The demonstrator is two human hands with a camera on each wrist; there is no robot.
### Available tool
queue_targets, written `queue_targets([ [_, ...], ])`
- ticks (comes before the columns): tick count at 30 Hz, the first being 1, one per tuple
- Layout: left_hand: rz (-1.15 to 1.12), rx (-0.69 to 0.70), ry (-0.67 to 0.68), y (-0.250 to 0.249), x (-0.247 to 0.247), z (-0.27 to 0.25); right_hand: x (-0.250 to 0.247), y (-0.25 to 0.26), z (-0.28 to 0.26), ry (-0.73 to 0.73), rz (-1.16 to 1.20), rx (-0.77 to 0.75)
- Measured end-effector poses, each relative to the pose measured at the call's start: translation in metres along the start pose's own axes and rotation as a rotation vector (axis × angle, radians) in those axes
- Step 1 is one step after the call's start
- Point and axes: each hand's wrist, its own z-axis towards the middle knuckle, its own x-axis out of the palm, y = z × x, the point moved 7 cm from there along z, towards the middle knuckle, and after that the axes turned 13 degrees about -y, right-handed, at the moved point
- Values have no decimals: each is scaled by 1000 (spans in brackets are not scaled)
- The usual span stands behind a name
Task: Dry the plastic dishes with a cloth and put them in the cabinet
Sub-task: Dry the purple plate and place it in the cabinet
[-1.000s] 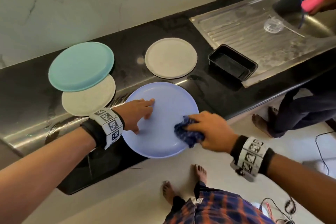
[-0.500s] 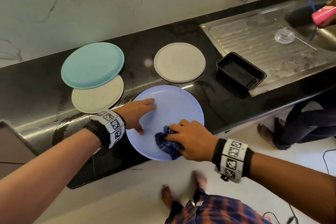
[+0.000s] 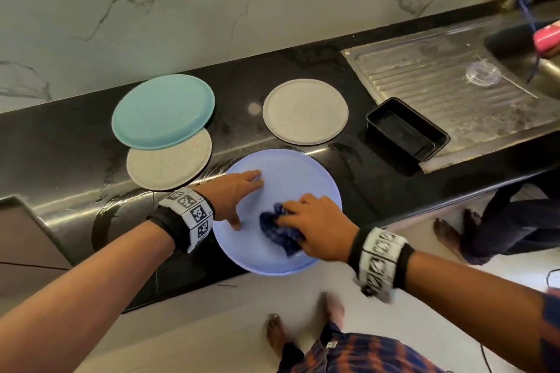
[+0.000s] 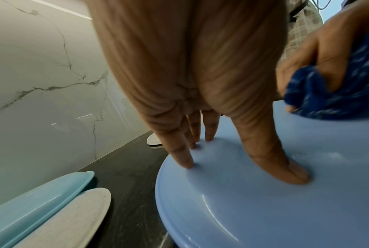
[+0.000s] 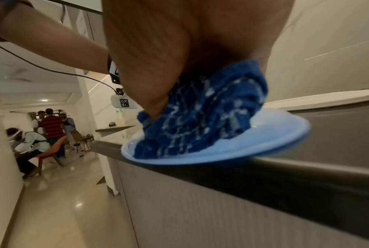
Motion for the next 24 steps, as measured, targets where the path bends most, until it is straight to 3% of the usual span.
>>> queue_targets([
  [4, -16, -26, 4, -1, 1, -1, -11, -24, -52, 73, 3, -30],
  [7, -23, -55, -21, -10, -2, -5, -27, -60, -52, 50, 27, 134],
  [12, -79, -49, -120, -55, 15, -28, -55, -103, -48, -149, 230, 397],
  [18, 46, -71, -201, -121, 59, -51, -64, -118, -52, -248, 314, 432],
  [24, 147, -38, -316, -141, 49, -61, -74, -116, -56, -380, 419, 442],
])
